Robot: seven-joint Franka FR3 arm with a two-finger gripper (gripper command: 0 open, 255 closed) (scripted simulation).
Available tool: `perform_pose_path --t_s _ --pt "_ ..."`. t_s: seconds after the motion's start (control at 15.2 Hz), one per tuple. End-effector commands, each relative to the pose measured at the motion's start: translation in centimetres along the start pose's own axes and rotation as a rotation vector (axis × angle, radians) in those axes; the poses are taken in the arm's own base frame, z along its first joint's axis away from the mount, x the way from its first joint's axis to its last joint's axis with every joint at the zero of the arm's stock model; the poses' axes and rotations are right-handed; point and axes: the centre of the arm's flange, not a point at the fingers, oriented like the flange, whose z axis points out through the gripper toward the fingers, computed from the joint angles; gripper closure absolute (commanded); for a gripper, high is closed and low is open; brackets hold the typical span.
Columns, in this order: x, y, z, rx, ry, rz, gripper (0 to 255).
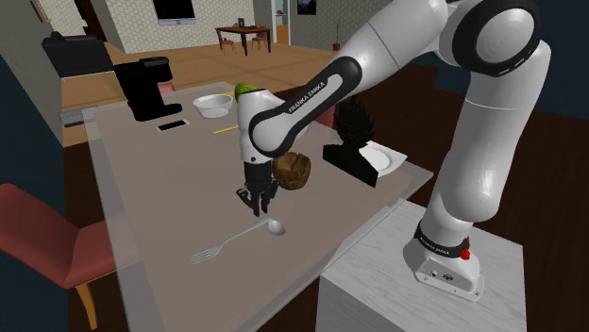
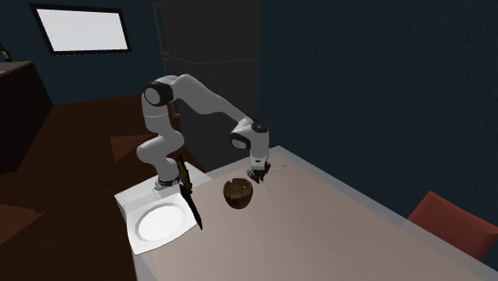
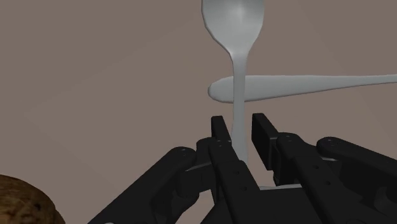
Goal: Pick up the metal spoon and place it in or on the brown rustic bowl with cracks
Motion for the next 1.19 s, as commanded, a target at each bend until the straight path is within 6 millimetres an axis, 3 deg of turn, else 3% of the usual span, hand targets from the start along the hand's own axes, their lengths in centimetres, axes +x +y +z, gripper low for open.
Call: perform_pose_path --t_s 0.0,1.12 --pt "-0.2 -0.2 -0.9 0.000 -0.001 0.000 255" --pt "-1.4 -1.5 -9.7 0.000 -0.001 0.000 255"
